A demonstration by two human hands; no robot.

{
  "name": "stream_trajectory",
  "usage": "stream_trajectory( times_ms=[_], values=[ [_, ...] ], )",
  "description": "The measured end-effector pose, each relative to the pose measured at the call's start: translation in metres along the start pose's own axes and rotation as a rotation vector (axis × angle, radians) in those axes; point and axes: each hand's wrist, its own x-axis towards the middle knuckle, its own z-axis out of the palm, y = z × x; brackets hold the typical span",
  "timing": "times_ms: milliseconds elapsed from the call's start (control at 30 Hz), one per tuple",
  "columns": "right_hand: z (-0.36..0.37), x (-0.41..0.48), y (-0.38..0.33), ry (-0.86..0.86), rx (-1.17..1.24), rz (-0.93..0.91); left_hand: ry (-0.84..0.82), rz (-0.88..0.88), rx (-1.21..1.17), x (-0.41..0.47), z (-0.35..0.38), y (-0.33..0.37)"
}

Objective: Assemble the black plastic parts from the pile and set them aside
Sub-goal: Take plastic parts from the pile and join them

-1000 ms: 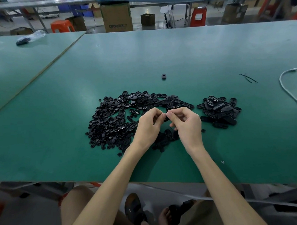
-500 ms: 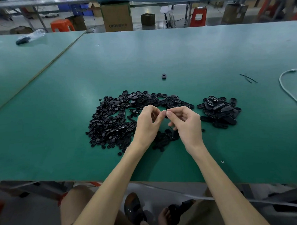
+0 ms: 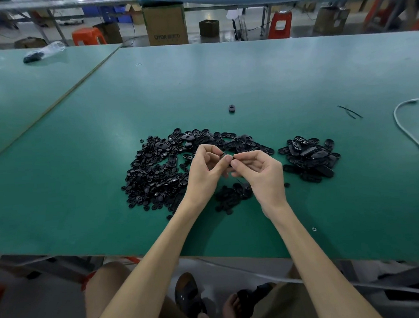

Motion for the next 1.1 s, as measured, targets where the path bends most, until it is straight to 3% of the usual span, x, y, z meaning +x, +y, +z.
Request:
stream_trajectory(
  times_ms=[133, 467, 1100],
  values=[
    [0.0005, 0.0001, -0.0006, -0.028, -0.019, -0.002, 0.015, -0.011, -0.104, -0.0014, -0.0032, -0.0008],
    [-0.0008, 0.0011, 0.0027, -0.012, -0.167, -0.02, 0.032, -0.015, -0.109, -0.002, -0.0046, -0.0001],
    [-0.0012, 0.001, 0.002, 0.086, -0.174, -0.032, -0.131, 0.02, 0.009, -0.0016, -0.0051, -0.0015]
  ],
)
